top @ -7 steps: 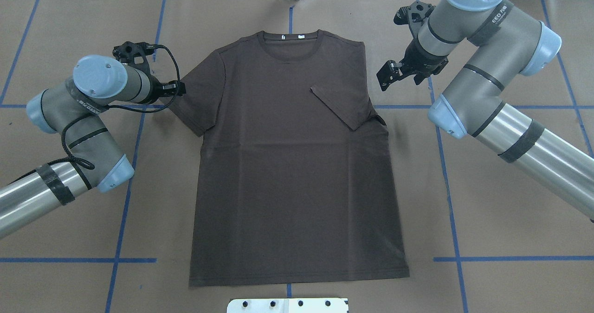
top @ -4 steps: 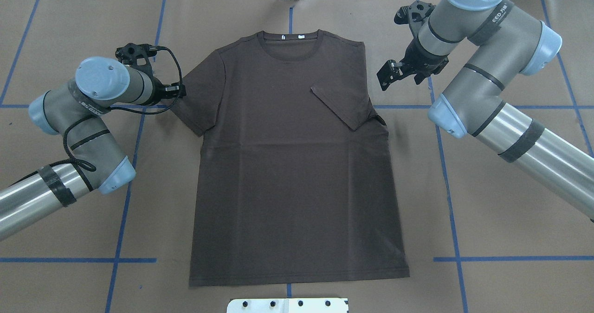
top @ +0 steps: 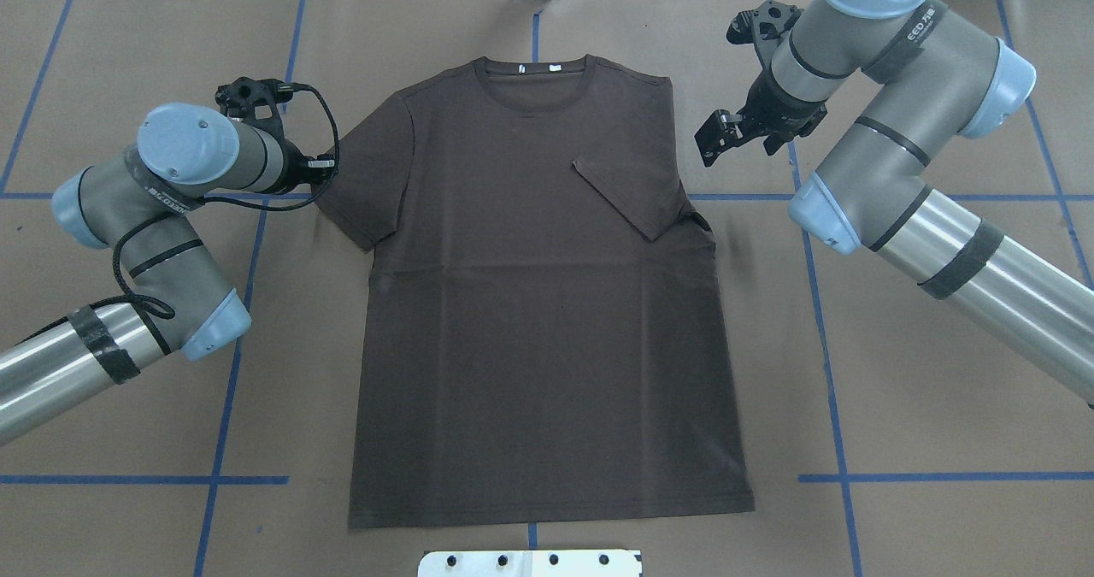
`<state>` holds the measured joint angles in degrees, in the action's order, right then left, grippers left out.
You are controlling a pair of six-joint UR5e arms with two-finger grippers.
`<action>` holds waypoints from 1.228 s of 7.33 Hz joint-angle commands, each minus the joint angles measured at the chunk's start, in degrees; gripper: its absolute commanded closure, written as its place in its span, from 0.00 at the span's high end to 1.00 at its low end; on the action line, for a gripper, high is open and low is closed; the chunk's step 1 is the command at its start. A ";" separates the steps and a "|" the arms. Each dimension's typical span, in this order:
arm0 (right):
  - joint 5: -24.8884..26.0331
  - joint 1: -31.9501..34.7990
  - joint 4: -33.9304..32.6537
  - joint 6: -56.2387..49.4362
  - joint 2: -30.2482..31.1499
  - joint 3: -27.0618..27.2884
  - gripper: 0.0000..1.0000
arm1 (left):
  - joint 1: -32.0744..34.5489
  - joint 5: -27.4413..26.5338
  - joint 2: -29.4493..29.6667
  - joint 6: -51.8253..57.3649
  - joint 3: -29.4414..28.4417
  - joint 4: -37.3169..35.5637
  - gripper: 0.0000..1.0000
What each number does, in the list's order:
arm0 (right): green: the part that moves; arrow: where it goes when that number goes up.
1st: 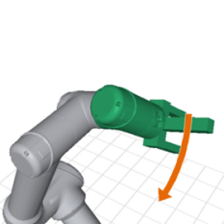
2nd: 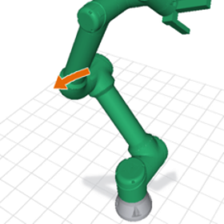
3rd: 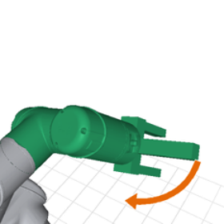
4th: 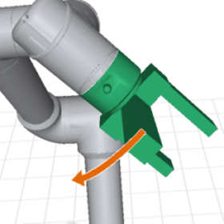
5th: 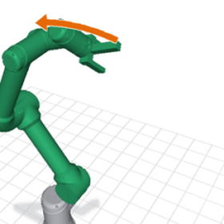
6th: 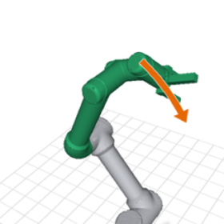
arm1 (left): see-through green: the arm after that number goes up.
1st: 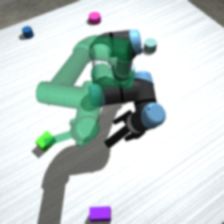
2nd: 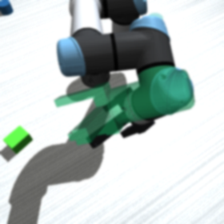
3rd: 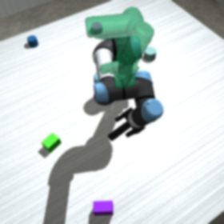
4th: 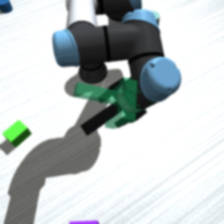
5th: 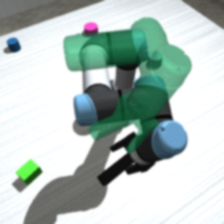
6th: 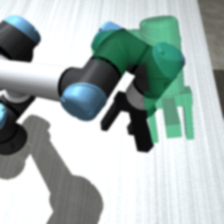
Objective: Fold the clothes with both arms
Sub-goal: 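Grasp the other sleeve with the left gripper and fold it inward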
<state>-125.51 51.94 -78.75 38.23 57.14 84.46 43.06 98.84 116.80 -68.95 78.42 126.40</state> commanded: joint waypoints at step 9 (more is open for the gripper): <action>0.00 0.53 0.18 0.00 0.25 0.09 1.00 | -5.79 0.30 26.72 -8.74 -11.08 -16.38 0.00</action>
<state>-125.55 52.45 -78.57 38.23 57.40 84.55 37.67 99.16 141.62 -77.28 69.83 108.98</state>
